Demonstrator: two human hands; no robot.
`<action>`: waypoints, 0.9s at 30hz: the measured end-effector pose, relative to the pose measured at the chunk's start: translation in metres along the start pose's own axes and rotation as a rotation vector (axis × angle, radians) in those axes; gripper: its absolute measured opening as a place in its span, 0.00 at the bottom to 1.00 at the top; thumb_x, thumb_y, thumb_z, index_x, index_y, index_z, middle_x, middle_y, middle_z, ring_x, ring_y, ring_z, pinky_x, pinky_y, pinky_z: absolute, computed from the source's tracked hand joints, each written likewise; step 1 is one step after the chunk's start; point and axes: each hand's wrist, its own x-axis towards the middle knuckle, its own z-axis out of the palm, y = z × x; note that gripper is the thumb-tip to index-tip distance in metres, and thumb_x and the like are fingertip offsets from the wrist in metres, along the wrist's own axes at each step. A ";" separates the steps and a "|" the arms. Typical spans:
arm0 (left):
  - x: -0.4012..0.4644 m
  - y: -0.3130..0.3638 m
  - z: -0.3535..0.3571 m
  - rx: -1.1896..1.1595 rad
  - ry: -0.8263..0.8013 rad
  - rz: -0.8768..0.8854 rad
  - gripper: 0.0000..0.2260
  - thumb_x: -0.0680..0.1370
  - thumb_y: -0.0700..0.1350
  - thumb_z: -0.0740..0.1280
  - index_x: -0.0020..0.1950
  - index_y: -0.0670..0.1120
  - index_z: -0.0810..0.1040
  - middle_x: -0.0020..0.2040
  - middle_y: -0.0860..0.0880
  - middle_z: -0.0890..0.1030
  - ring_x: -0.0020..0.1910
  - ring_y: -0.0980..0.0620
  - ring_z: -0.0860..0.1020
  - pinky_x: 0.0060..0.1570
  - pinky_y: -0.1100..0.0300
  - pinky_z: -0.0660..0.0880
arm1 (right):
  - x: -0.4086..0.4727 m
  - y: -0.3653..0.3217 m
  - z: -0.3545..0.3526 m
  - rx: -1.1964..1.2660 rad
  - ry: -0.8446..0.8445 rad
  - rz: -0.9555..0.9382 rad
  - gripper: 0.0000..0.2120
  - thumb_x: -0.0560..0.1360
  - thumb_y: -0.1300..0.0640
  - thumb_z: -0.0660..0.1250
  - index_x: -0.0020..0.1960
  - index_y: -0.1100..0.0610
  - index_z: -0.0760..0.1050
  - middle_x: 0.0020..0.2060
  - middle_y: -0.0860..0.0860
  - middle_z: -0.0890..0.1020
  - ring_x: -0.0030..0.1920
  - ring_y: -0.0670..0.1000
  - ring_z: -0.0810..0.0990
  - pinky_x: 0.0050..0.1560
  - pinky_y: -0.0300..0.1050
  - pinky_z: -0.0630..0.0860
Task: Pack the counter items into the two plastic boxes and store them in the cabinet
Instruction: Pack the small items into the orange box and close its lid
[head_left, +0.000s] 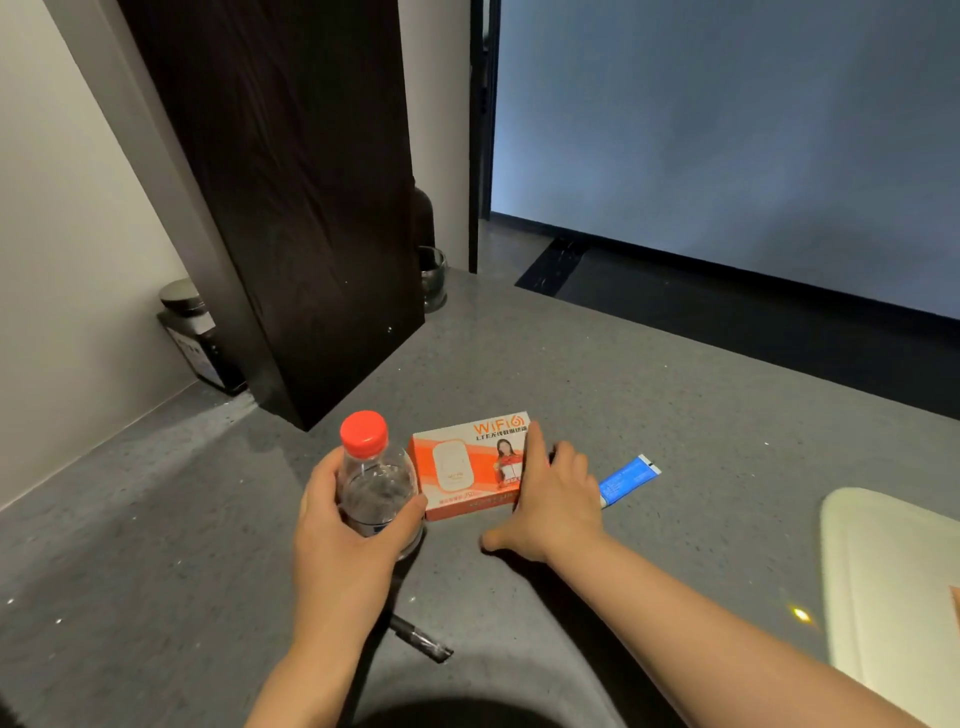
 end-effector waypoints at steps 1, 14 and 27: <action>-0.001 -0.001 -0.002 0.002 -0.001 -0.001 0.30 0.63 0.50 0.78 0.58 0.67 0.68 0.55 0.62 0.76 0.54 0.65 0.74 0.46 0.68 0.69 | -0.008 0.005 0.001 -0.014 0.005 -0.011 0.62 0.55 0.35 0.77 0.76 0.54 0.46 0.63 0.55 0.65 0.64 0.56 0.64 0.64 0.49 0.66; -0.005 -0.004 -0.007 -0.002 -0.014 -0.003 0.32 0.59 0.51 0.80 0.58 0.67 0.72 0.54 0.62 0.78 0.52 0.65 0.76 0.45 0.67 0.71 | 0.051 0.007 -0.036 -0.120 -0.283 -0.475 0.51 0.62 0.44 0.77 0.77 0.48 0.51 0.76 0.53 0.57 0.76 0.56 0.52 0.75 0.54 0.50; -0.044 0.083 0.022 -0.068 -0.214 0.152 0.29 0.55 0.51 0.80 0.49 0.74 0.73 0.46 0.72 0.79 0.47 0.69 0.77 0.45 0.63 0.74 | -0.101 0.093 -0.090 0.135 0.240 -0.162 0.52 0.53 0.39 0.73 0.71 0.41 0.52 0.62 0.43 0.70 0.60 0.49 0.65 0.48 0.43 0.66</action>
